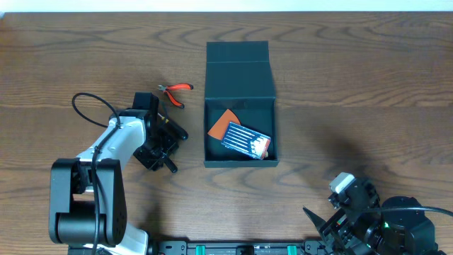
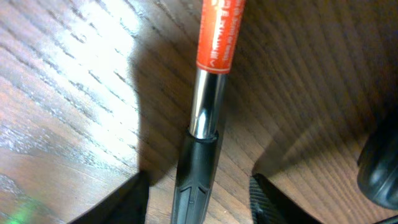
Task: Pack container
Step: 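Reach the left gripper to the black-handled screwdriver and grasp it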
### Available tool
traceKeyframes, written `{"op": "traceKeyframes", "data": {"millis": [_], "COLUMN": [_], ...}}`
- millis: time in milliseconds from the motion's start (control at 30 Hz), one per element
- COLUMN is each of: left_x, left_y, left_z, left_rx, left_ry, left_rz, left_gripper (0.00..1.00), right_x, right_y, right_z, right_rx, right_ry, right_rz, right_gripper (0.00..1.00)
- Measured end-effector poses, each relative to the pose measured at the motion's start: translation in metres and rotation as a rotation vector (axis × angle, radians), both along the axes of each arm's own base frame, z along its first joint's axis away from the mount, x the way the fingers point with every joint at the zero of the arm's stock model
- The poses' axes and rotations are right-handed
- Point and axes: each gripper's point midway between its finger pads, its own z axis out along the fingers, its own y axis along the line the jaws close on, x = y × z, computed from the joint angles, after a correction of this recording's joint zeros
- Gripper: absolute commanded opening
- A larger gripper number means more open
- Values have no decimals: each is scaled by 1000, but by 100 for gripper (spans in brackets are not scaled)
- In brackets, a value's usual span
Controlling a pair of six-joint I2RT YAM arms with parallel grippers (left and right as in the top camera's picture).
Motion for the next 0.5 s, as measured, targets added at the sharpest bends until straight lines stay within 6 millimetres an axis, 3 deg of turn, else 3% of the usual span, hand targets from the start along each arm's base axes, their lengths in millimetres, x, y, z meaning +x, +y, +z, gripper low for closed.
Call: {"op": "traceKeyframes", "data": {"millis": [367,500], "left_x": [0,0], "left_y": [0,-1], "left_z": [0,0], "left_rx": [-1,-3], "left_ry": [0,2], "left_rz": [4,14], "left_gripper": [8,6], "right_x": [0,0], "right_y": [0,0], "right_z": [0,0], "right_rx": [0,0], "right_ry": [0,0], "right_rz": [0,0], "right_gripper": [99,99]}}
